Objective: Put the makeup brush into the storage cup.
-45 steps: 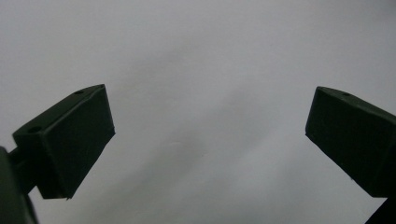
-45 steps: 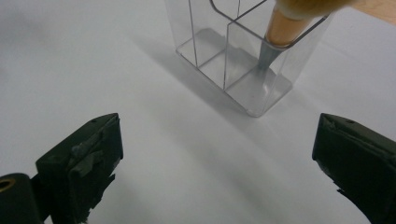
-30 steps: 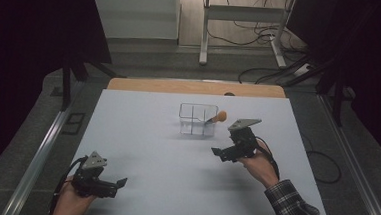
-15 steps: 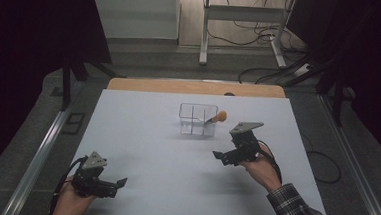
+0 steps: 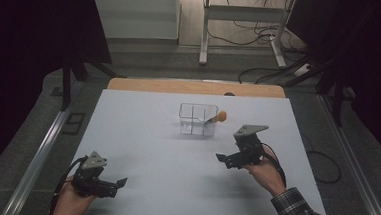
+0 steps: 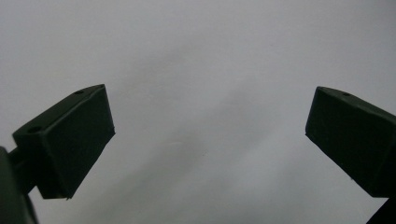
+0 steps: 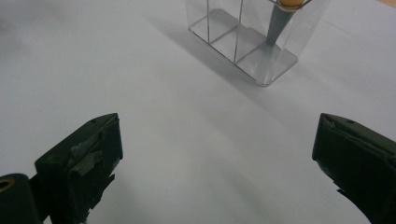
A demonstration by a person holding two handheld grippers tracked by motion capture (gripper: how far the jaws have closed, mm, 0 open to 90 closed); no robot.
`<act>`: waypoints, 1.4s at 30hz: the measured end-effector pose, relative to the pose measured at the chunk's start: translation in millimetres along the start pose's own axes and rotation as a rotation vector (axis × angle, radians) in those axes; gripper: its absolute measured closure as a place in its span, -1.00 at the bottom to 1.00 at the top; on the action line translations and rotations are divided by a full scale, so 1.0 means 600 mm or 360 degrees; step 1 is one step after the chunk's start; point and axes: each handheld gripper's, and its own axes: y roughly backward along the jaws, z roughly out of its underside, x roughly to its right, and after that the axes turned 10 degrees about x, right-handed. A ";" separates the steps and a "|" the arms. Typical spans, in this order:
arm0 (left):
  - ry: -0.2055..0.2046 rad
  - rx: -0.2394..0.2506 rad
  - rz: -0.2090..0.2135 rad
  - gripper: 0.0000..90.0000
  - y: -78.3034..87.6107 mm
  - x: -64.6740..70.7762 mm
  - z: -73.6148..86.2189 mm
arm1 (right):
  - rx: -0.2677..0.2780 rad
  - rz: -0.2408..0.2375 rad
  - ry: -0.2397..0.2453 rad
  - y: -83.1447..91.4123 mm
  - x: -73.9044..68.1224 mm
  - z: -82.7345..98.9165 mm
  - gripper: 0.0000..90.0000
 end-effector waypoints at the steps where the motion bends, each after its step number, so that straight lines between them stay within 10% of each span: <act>1: 0.0000 0.0000 0.0000 -0.97 0.000 0.000 0.000 | 0.0000 0.0001 0.0000 0.001 0.000 0.001 -0.96; 42: 0.0004 -0.0003 -0.0005 -0.97 0.000 -0.001 0.000 | -0.0005 0.0059 -0.0061 0.059 0.008 0.039 -0.97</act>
